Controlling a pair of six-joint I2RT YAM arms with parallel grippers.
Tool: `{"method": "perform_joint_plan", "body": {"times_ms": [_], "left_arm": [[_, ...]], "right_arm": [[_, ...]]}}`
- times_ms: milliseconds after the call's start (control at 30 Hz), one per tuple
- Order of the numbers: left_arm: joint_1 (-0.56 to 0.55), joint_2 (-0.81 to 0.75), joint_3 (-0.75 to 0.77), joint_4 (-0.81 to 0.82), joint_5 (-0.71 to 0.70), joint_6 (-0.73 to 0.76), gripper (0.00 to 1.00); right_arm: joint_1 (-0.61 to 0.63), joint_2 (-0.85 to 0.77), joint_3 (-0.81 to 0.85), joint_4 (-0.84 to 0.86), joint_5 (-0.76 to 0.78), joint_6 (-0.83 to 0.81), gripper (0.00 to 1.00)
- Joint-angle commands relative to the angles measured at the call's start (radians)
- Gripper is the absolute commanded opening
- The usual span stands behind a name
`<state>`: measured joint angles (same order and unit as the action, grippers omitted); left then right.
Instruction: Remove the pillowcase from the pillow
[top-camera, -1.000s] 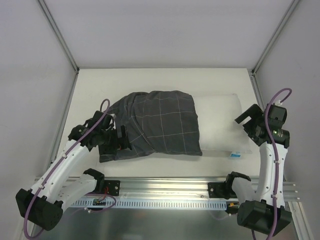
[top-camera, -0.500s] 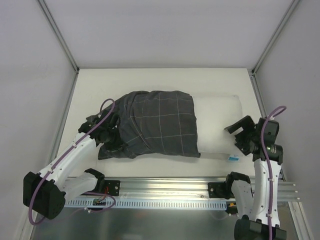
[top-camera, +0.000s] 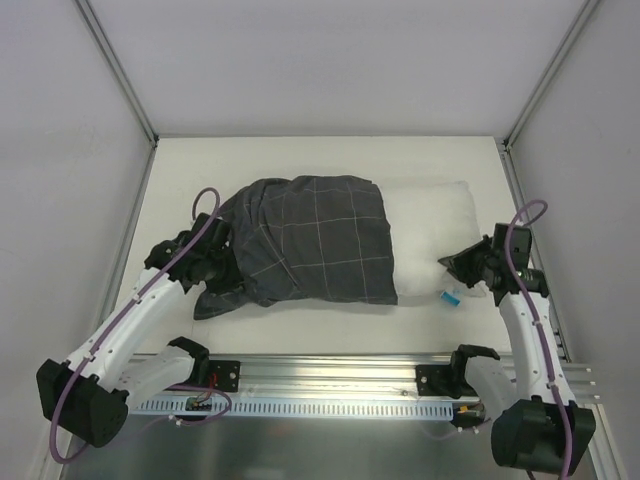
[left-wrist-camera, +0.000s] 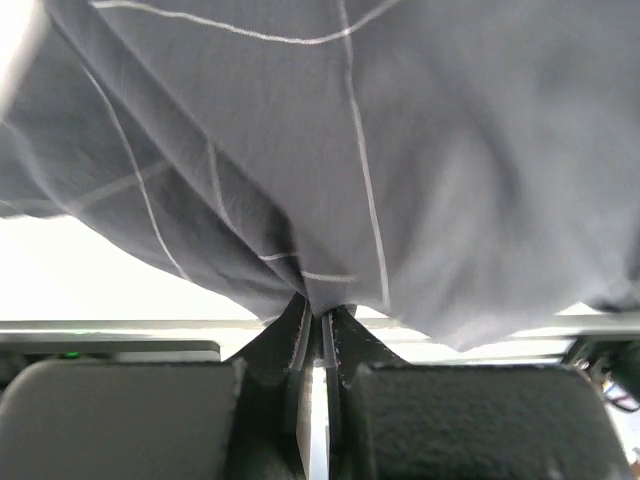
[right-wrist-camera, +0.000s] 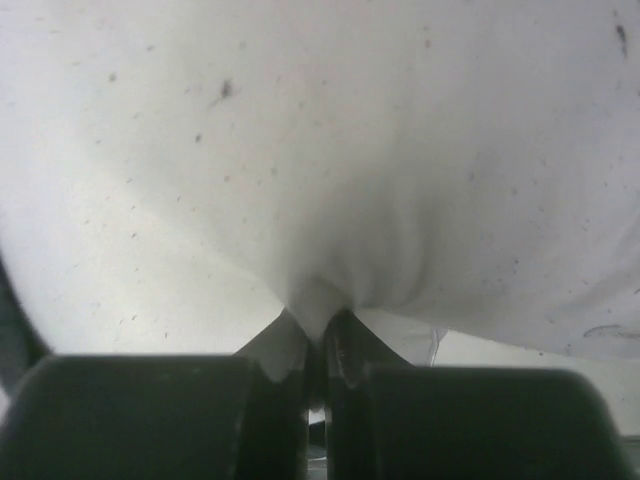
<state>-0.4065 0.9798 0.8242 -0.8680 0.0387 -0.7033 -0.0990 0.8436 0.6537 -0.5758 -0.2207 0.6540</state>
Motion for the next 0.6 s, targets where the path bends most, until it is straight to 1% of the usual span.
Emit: {"method": "perform_joint_plan", "body": {"times_ms": [0,33,67,100,133,167,200,233,300,333,367,433,467,567], "left_arm": [[0.023,-0.033,0.168,-0.075,-0.118,0.025,0.0],[0.047,-0.027,0.203,-0.097,-0.112,0.05,0.0],[0.078,-0.017,0.284,-0.118,-0.099,0.107,0.0],[0.148,0.0,0.329,-0.178,-0.127,0.125,0.0],[0.188,0.002,0.398,-0.198,-0.152,0.143,0.0],[0.239,0.003,0.424,-0.216,-0.177,0.177,0.0],[0.3,0.002,0.447,-0.229,-0.183,0.198,0.0],[0.445,0.0,0.479,-0.229,-0.134,0.218,0.0],[0.587,0.008,0.507,-0.227,-0.083,0.26,0.0],[0.701,0.023,0.536,-0.224,-0.053,0.264,0.0],[0.727,0.033,0.552,-0.224,-0.042,0.249,0.0],[0.758,0.056,0.59,-0.217,-0.011,0.222,0.0],[0.767,0.06,0.601,-0.21,0.004,0.191,0.0],[0.767,0.057,0.648,-0.197,0.029,0.176,0.0]], "right_arm": [[-0.027,0.018,0.223,0.065,0.03,0.004,0.01],[-0.042,0.02,0.28,0.05,0.04,-0.011,0.01],[-0.085,0.025,0.34,0.033,0.043,-0.023,0.01],[-0.115,0.04,0.456,-0.011,0.035,-0.036,0.01],[-0.152,0.049,0.507,-0.033,0.027,-0.059,0.01],[-0.194,0.057,0.547,-0.051,0.017,-0.066,0.01],[-0.291,0.063,0.575,-0.073,-0.014,-0.071,0.01],[-0.342,0.066,0.599,-0.078,-0.034,-0.07,0.01],[-0.45,0.078,0.598,-0.085,-0.098,-0.041,0.01],[-0.474,0.089,0.559,-0.078,-0.123,-0.021,0.01],[-0.499,0.095,0.534,-0.035,-0.173,0.011,0.01],[-0.502,0.117,0.497,-0.013,-0.198,0.019,0.01],[-0.502,0.142,0.488,-0.015,-0.209,0.007,0.01],[-0.499,0.138,0.495,-0.019,-0.223,-0.022,0.01]]}}
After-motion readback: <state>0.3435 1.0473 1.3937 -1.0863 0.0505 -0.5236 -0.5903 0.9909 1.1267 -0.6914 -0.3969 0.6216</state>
